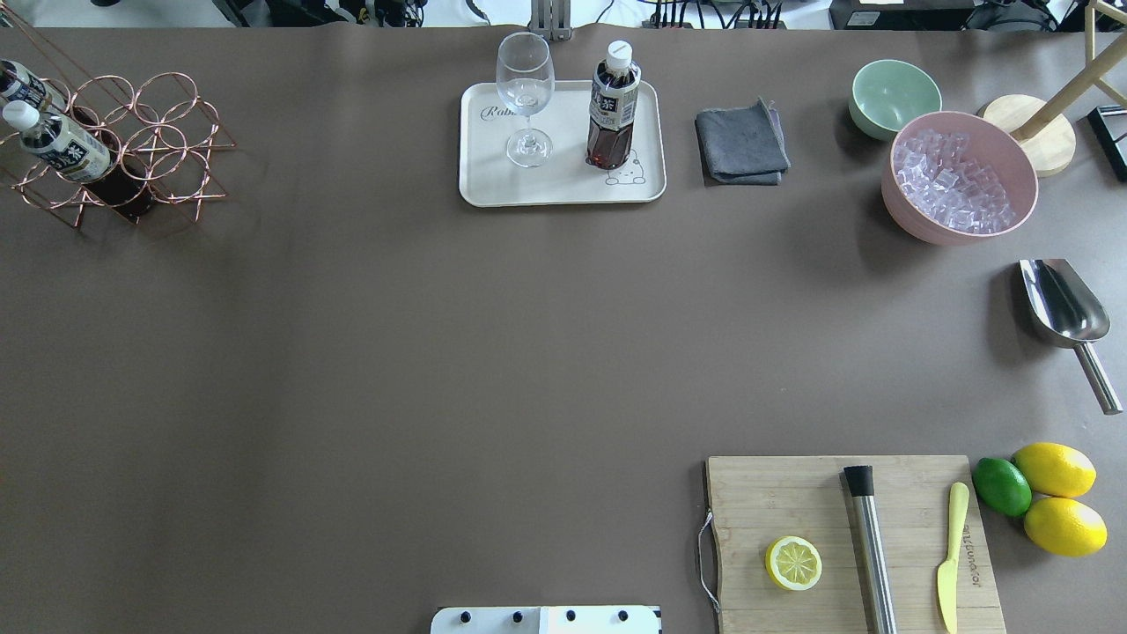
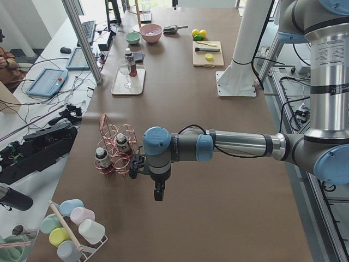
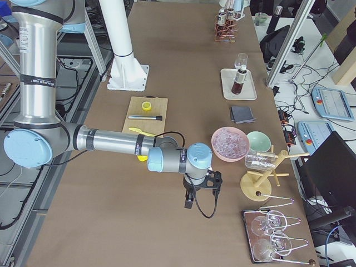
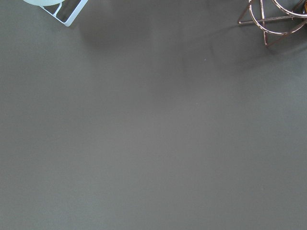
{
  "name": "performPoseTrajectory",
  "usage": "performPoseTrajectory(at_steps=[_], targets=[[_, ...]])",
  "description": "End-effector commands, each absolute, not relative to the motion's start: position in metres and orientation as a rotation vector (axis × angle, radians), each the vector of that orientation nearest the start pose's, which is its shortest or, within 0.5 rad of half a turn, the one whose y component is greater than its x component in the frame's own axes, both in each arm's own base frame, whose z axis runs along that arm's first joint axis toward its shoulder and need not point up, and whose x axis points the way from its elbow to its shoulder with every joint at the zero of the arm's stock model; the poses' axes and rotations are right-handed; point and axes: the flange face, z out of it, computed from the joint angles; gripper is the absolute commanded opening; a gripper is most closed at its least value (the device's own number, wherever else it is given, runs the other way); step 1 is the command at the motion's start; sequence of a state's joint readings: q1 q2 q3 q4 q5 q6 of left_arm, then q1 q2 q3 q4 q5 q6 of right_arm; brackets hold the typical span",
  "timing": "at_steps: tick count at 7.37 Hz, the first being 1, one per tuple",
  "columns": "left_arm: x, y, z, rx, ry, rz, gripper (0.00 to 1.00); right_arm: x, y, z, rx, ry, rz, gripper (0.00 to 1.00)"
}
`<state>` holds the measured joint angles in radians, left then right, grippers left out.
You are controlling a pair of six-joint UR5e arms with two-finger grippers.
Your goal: Take tea from basket to plate
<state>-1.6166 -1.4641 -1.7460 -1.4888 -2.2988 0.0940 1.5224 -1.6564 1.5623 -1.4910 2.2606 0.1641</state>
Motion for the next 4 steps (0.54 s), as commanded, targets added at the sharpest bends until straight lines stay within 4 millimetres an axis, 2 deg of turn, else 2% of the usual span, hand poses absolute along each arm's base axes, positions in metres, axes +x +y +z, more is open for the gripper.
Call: performPoseTrajectory(at_steps=[1,4], targets=[[-0.0876,-0.4409,0.6351,0.036,0.725,0.038,0.98,0.0476,-0.4545,0.7022,-0.090,-0.685,0.116,1.00],[-0.0872,-0.4410,0.6346,0.038,0.729,0.038,0.98,0.0476,-0.4544,0.7029,-0.091,-0.685,0.117,1.00]])
